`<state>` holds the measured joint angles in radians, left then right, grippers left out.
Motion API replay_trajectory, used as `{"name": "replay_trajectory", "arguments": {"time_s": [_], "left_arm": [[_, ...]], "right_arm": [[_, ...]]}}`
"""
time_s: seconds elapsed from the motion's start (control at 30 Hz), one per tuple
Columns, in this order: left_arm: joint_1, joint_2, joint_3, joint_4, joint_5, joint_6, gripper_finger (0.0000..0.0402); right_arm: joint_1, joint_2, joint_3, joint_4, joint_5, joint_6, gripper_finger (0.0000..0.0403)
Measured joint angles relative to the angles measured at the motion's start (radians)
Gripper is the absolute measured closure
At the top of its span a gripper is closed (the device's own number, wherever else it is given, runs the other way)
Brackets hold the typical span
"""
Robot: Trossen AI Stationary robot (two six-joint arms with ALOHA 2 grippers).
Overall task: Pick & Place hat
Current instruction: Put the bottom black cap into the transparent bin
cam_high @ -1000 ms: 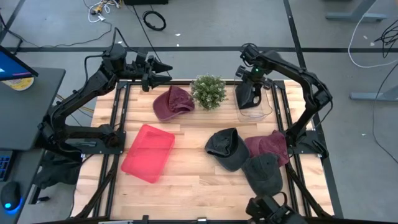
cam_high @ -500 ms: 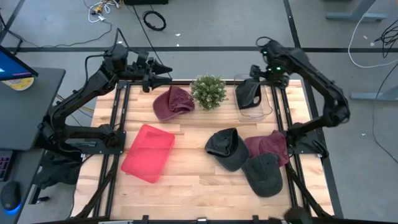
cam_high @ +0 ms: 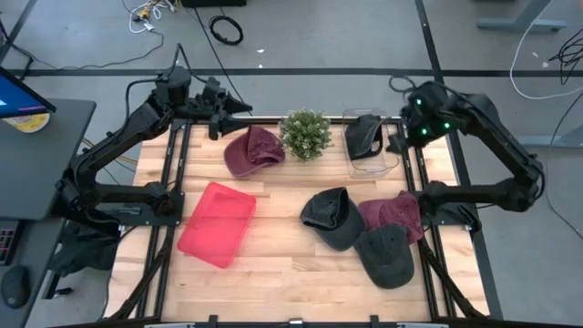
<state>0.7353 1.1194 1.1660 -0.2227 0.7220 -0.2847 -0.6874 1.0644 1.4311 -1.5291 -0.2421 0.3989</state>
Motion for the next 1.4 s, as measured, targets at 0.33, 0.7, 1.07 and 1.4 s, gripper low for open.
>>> {"name": "replay_trajectory", "arguments": {"time_s": [0.33, 0.7, 1.07, 1.4], "left_arm": [[0.0, 0.0, 0.0, 0.0, -0.01, -0.041, 0.0028], [-0.089, 0.0, 0.0, 0.001, -0.034, -0.123, 0.0028], [-0.165, 0.0, 0.0, 0.001, -0.152, -0.13, 0.0028], [-0.168, 0.0, 0.0, 0.001, -0.178, -0.158, 0.0028]], "right_arm": [[0.311, 0.04, -0.033, -0.031, -0.091, -0.225, 0.0101], [0.55, 0.024, -0.422, 0.076, -0.151, -0.334, 0.0101], [0.632, 0.024, -0.692, 0.339, -0.24, -0.356, 0.0101], [0.624, -0.003, -0.707, 0.285, -0.482, -0.422, 0.0127]]}}
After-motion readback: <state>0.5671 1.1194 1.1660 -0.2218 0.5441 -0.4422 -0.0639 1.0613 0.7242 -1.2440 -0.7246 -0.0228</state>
